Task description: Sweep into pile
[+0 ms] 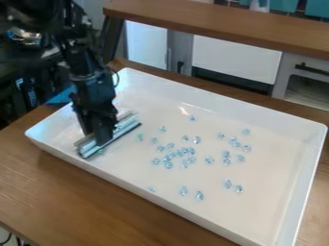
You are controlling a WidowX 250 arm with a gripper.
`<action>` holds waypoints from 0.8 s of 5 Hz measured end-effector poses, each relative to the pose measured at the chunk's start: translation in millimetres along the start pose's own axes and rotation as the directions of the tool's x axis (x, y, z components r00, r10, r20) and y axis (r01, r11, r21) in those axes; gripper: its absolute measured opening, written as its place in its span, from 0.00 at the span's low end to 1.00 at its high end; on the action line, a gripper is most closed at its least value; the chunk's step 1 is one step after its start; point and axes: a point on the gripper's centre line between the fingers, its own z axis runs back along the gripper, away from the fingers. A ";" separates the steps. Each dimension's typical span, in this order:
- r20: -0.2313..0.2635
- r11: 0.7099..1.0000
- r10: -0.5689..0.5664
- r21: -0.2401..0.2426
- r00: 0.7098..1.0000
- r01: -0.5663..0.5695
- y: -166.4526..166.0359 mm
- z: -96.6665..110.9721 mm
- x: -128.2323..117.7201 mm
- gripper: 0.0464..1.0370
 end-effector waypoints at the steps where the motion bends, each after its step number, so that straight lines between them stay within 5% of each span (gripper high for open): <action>1: 0.004 1.000 0.016 -0.013 1.000 -0.016 -17.5 -5.0 2.1 0.32; 3: 0.022 1.000 0.009 0.000 1.000 -0.009 -37.9 -8.8 7.5 0.32; 4: 0.002 0.999 -0.004 -0.050 1.000 0.004 -70.3 -8.8 5.8 0.32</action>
